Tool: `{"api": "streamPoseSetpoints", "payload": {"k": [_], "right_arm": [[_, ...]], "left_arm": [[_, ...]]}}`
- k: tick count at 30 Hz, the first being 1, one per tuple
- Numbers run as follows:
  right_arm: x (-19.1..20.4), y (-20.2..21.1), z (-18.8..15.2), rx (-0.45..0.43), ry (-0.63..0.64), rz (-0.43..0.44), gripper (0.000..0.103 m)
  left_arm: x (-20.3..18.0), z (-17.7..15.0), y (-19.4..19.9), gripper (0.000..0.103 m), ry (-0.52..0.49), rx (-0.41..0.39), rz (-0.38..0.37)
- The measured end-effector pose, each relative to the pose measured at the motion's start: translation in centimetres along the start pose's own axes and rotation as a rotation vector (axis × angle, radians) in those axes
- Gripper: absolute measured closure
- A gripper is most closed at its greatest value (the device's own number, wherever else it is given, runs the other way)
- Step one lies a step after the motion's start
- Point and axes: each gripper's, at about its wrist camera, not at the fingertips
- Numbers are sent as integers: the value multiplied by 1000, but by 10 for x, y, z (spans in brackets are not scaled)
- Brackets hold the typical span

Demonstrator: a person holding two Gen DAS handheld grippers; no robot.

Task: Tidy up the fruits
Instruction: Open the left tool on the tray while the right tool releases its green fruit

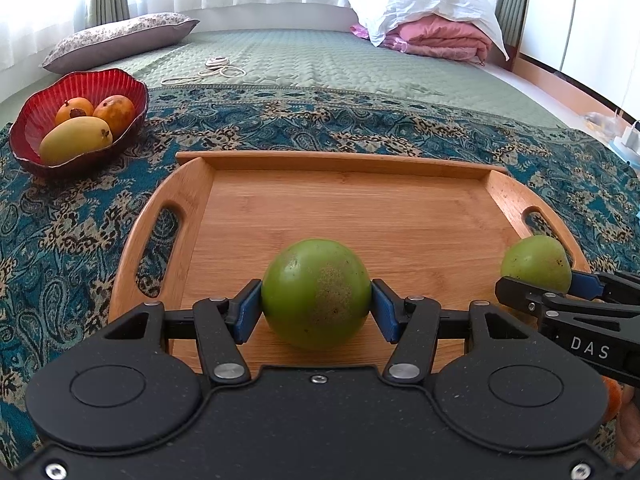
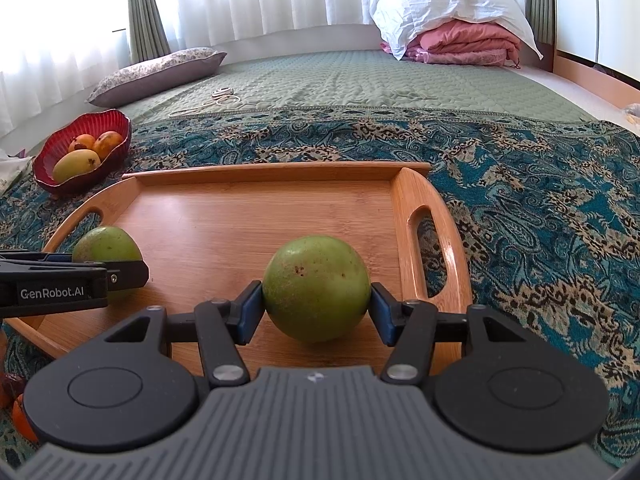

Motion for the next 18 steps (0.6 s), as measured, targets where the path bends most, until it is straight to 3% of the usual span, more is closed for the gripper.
{"api": "streamPoseSetpoints", "payload": {"k": [3,5,9,11,18], "right_arm": [[1,1,-1,-2,4,-1,43],[1,1,-1,-4,12,-2,41],[2,5,-1,-19,25,2,39],[4,6,-2,-28,32,-2,32],[8,9,-3,-33,51,2,27]], "left_arm": [[-1,-2,1,47,-9,-4,2],[-2,-4,2,34,-14,-8,2],[-1,-6,4,28,-25,-16,-5],[-2,-7,5,20,-31,-13,-3],[-2,-12,10,12,-44,-28,0]]}}
Point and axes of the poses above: each gripper's, at about its wrist camera, not at the fingertips, and y roughly against the way its jaws point, x to its left, z to its top, and after that the axes turned 15 degrees about -z, right-handed
